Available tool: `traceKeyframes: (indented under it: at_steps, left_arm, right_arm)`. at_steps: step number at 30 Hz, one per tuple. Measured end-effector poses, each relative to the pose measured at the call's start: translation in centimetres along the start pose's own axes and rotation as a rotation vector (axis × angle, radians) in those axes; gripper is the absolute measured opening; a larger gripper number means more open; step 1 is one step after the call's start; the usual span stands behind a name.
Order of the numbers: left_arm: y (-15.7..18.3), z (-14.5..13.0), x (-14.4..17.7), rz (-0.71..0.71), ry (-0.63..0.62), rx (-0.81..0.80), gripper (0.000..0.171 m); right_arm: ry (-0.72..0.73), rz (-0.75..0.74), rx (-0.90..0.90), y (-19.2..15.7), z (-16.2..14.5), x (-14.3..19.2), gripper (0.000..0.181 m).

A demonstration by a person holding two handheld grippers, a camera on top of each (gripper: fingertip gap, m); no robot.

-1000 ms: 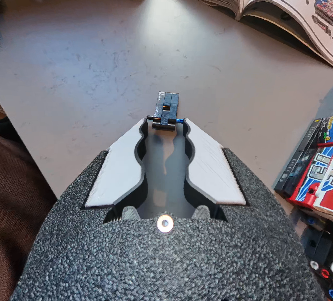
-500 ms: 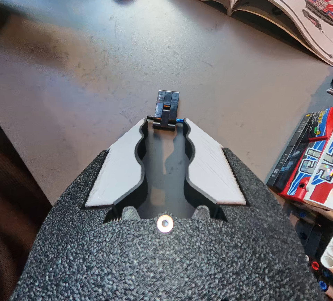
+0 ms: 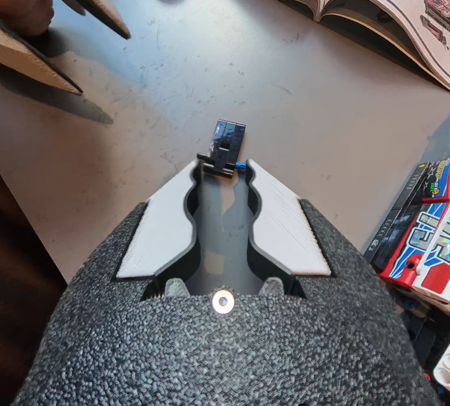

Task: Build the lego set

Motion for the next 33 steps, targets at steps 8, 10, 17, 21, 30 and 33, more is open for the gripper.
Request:
traceKeyframes:
  at_steps: [8,10,17,21,30,33]
  left_arm:
    - [0.0,-0.1,-0.3,0.016,-0.021,-0.004,0.036]
    - [-0.1,-0.1,-0.2,0.024,-0.015,0.0,0.036]
    - [-0.9,-0.4,-0.2,0.048,-0.042,0.053,0.036]
    - [-1.8,-0.6,-0.1,0.075,-0.06,0.075,0.036]
    - [-1.9,-0.7,-0.3,0.071,-0.078,0.081,0.036]
    - [-2.1,-0.8,-0.2,0.066,-0.081,0.101,0.036]
  right_arm:
    - [0.005,-0.044,0.056,-0.3,0.1,0.1,0.035]
    - [0.004,-0.043,0.053,-0.2,0.1,0.1,0.035]
    - [0.004,-0.051,0.059,-0.2,0.1,0.1,0.035]
    - [0.018,-0.05,0.064,-0.3,0.2,0.3,0.035]
    - [0.044,-0.065,0.073,-0.3,0.3,0.5,0.036]
    - [0.037,-0.05,0.063,-0.3,0.2,0.4,0.036]
Point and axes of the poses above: each gripper's, where its closed fingertips meet, x back along the fingers, z out of its top, y = z × x across the jaws, the point moved 6 cm from there along x, back along the fingers, and after that the axes turned 8 degrees about x, right-handed, at the moved point
